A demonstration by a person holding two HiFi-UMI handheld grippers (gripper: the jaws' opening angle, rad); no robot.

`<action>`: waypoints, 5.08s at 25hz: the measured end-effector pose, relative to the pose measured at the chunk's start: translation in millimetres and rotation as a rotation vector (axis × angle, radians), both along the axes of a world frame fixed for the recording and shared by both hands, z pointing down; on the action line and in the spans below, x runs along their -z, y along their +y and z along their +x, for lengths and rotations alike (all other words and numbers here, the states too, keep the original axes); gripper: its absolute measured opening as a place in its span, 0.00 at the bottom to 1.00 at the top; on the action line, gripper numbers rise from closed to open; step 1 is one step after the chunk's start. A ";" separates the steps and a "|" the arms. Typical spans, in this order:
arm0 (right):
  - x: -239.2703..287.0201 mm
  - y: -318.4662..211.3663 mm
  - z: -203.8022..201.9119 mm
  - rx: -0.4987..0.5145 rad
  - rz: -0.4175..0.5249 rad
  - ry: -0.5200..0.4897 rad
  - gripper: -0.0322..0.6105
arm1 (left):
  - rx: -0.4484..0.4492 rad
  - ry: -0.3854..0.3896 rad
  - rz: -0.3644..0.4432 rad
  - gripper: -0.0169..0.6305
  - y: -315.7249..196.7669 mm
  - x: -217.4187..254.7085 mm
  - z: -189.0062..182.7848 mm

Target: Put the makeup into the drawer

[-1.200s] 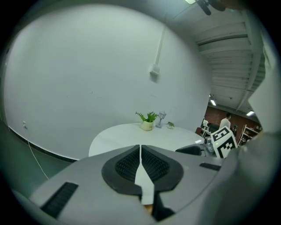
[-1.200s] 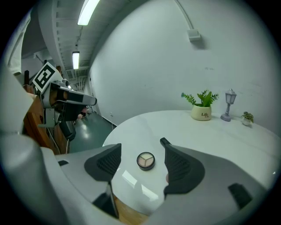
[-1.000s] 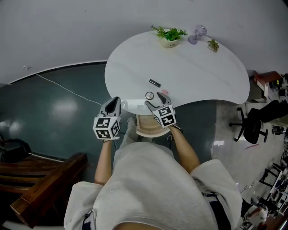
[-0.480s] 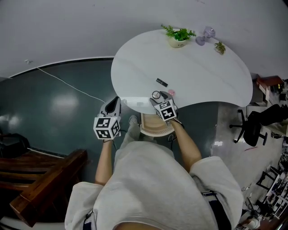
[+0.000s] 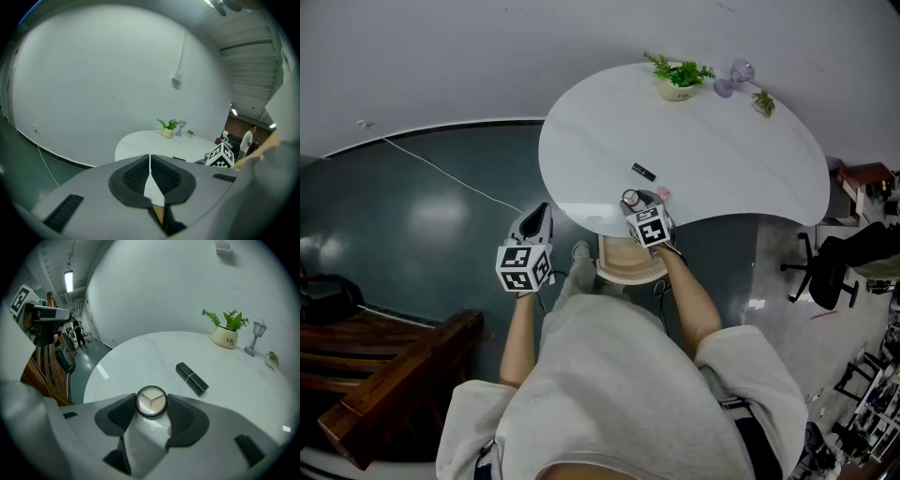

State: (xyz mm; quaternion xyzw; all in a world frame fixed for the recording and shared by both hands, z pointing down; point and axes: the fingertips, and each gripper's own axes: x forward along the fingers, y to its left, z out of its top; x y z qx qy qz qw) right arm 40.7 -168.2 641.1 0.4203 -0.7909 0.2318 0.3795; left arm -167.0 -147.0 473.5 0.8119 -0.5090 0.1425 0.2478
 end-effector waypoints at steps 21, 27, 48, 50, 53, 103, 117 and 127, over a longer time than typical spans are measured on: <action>87.8 73.3 -0.8 0.035 0.177 -0.131 0.37 | -0.143 0.014 -0.026 0.05 13.2 -12.5 69.4; 80.1 118.5 -8.3 0.092 0.112 -0.139 0.37 | -0.173 0.019 -0.049 0.05 20.4 -24.4 85.6; -71.9 185.4 -27.1 0.506 -0.182 0.080 0.37 | -0.103 0.006 -0.139 0.05 52.7 -62.0 53.0; -80.2 183.5 -27.1 0.522 -0.197 0.085 0.37 | -0.097 0.002 -0.147 0.05 53.2 -64.1 50.1; -92.2 180.5 -28.9 0.564 -0.211 0.107 0.37 | -0.090 0.000 -0.158 0.05 55.2 -68.0 44.8; -215.6 178.3 -39.1 0.944 -0.321 0.295 0.49 | -0.072 -0.014 -0.264 0.05 67.0 -129.3 24.8; -134.6 187.6 -42.0 1.012 -0.086 0.261 0.40 | -0.108 -0.004 -0.196 0.05 69.1 -97.3 51.5; -30.7 182.8 -30.7 0.810 0.049 0.117 0.39 | -0.136 -0.001 -0.146 0.05 62.0 -77.9 71.9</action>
